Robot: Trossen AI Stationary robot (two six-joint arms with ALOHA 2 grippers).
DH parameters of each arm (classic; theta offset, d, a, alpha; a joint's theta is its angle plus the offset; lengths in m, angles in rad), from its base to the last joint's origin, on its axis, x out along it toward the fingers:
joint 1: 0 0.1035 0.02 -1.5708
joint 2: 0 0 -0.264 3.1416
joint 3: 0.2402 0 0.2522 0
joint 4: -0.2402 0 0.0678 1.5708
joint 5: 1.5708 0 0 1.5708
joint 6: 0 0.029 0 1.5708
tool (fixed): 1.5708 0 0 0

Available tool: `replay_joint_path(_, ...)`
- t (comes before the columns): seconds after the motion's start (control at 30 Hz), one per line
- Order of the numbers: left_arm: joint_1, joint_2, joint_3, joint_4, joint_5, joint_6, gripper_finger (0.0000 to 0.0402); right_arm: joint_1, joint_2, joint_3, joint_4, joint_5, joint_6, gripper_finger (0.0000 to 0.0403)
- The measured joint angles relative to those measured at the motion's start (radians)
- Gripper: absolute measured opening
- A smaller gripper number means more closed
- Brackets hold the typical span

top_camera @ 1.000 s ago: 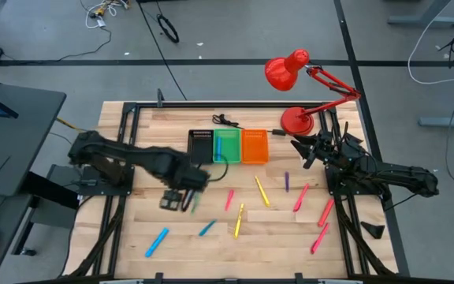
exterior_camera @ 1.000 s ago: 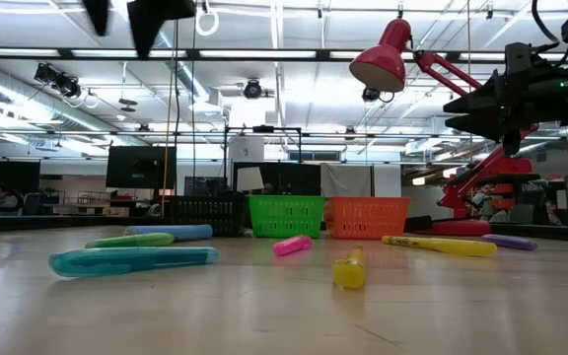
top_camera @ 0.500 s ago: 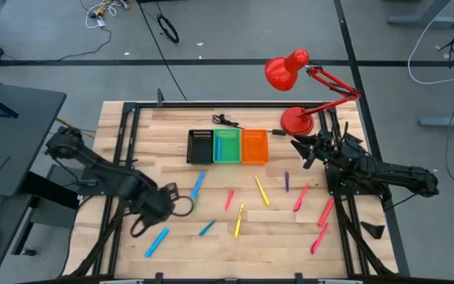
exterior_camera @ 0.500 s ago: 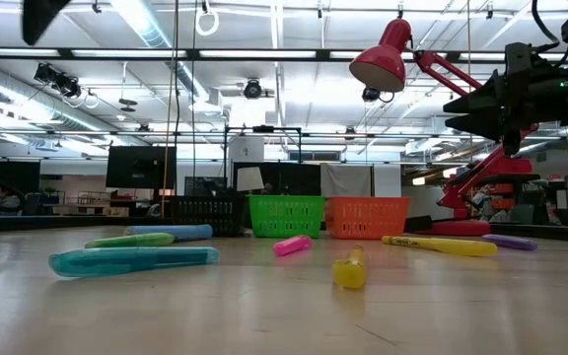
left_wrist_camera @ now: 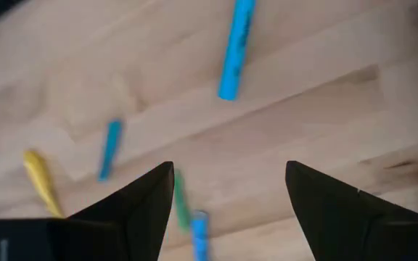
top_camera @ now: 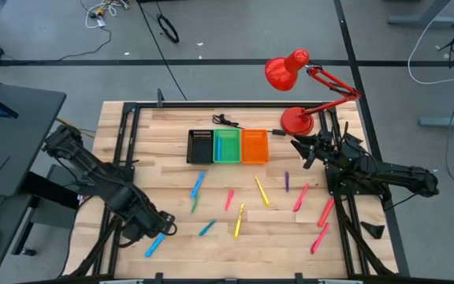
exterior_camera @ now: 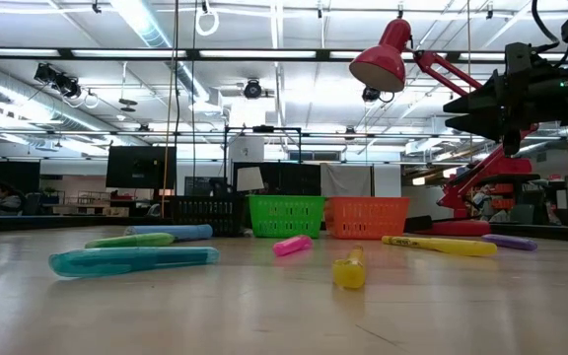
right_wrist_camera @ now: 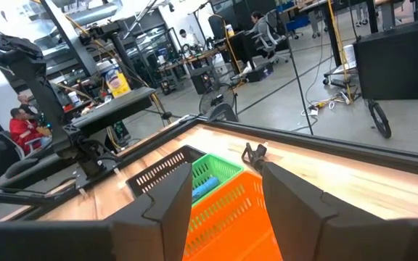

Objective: Pick & Place Markers
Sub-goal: Put the bottom large blue highlighter pen into the green bin

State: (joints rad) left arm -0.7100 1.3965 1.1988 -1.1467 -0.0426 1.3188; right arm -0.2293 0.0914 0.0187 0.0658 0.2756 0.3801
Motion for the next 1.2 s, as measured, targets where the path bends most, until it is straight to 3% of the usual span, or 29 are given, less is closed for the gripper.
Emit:
replay_joint_path(0.47, -0.027, 0.13, -0.017, 0.063, 0.017, 0.039, 0.0268, 0.0, 0.0, 0.0, 0.0, 0.0, 0.0, 0.017)
replay_joint_path(0.73, -0.085, 0.238, -0.018, 0.117, 0.094, 0.038, 0.0268, 0.0, 0.0, 0.0, 0.0, 0.0, 0.0, 0.017)
replay_joint_path(1.0, -0.12, 0.275, -0.185, 0.414, 0.076, 0.024, 0.0268, 0.0, 0.0, 0.0, 0.0, 0.0, 0.0, 0.017)
replay_joint_path(1.2, -0.121, 0.296, -0.251, 0.501, 0.074, 0.021, 0.0268, 0.0, 0.0, 0.0, 0.0, 0.0, 0.0, 0.017)
